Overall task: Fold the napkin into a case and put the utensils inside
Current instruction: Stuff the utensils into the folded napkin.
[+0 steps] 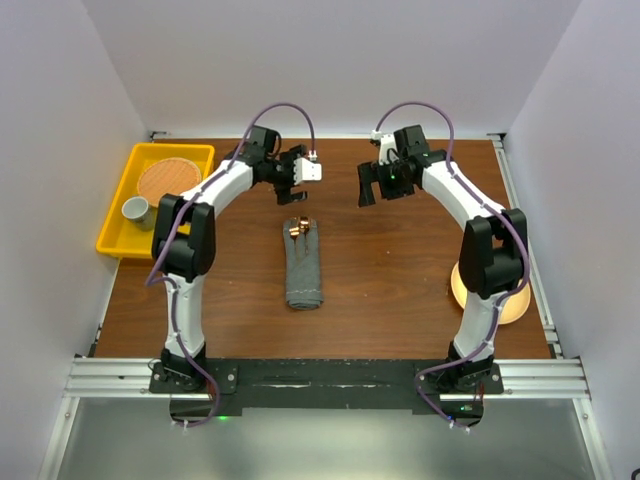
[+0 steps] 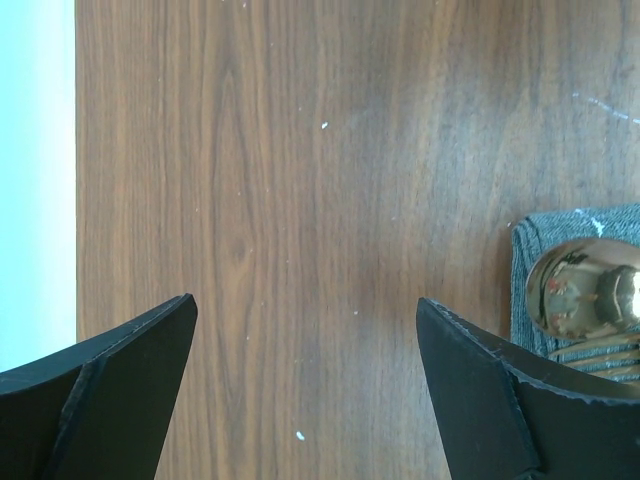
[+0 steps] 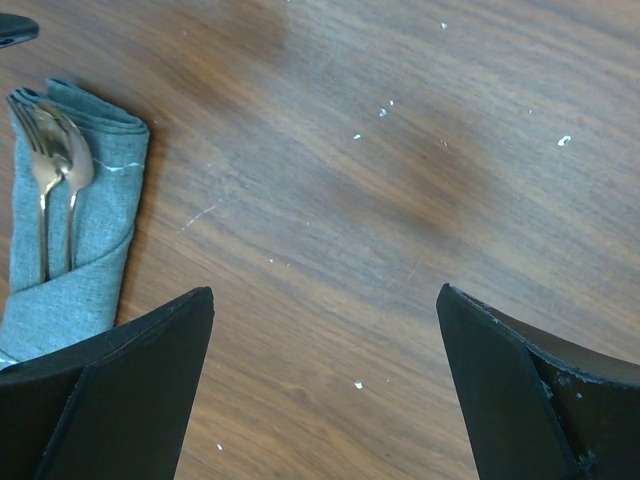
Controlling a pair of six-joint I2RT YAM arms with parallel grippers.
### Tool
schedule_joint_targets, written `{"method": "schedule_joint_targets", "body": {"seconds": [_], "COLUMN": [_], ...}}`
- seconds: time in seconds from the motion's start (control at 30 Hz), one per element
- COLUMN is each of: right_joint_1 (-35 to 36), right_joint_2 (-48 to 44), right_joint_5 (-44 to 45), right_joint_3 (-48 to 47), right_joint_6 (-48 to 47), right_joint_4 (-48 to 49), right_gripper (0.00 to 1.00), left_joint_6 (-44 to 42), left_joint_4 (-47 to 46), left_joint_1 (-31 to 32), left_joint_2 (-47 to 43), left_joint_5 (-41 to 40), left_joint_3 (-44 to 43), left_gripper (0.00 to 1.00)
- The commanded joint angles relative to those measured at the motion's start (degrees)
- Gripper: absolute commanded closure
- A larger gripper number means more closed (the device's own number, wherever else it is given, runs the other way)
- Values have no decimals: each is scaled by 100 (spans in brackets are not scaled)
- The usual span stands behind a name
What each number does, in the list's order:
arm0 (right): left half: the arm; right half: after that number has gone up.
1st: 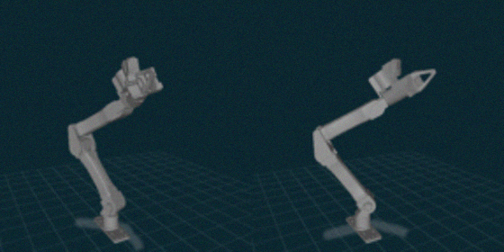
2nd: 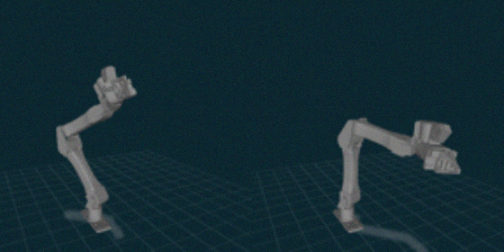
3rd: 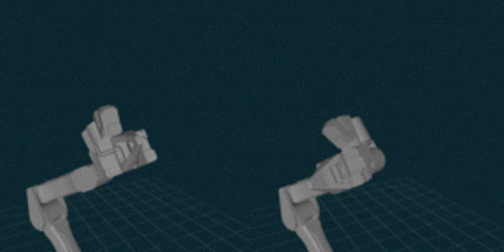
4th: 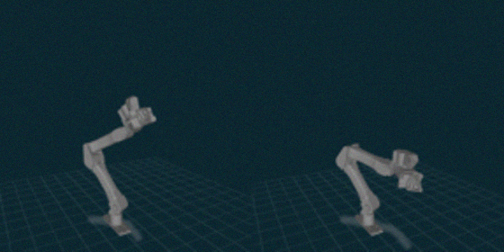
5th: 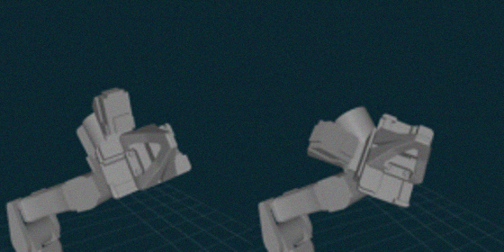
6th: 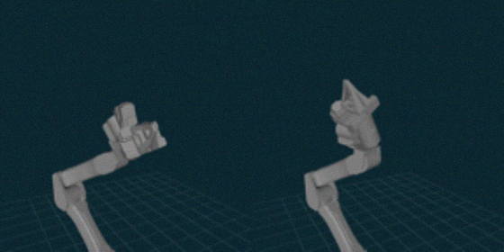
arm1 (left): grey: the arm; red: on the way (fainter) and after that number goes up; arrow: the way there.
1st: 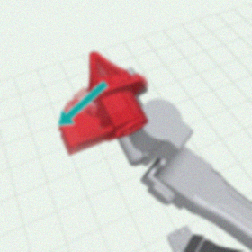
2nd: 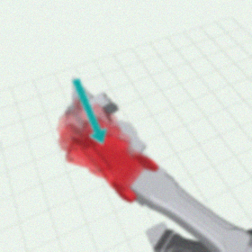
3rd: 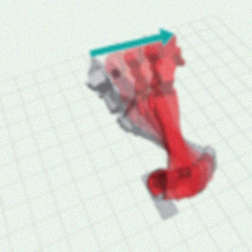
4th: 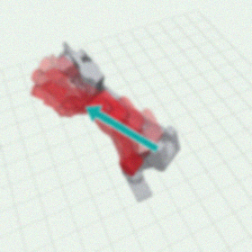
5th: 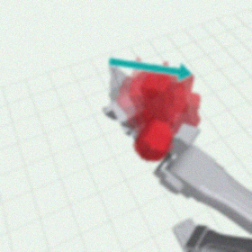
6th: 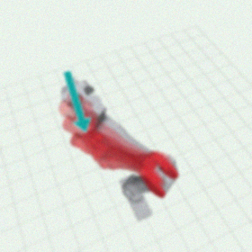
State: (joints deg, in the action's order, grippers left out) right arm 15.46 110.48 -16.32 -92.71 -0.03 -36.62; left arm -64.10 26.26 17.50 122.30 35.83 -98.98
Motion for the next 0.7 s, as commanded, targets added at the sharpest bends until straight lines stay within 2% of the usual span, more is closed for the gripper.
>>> {"method": "schedule_joint_targets", "body": {"seconds": [0.0, 0.3, 0.67], "right_joint_1": [-70, -140, -211], "right_joint_2": [18, 88, 237], "right_joint_5": [-205, -267, -328], "right_joint_3": [-257, -257, -389], "right_joint_6": [-41, -41, 170], "right_joint_4": [-56, -73, -135], "right_gripper": [2, 2, 2], "left_joint_6": [-68, -358, -587], "left_joint_4": [-148, 107, 310], "left_joint_1": [122, 368, 377], "left_joint_2": [75, -22, -233], "left_joint_5": [231, 169, 134], "left_joint_3": [98, 256, 564], "left_gripper": [4, 5, 6]}}
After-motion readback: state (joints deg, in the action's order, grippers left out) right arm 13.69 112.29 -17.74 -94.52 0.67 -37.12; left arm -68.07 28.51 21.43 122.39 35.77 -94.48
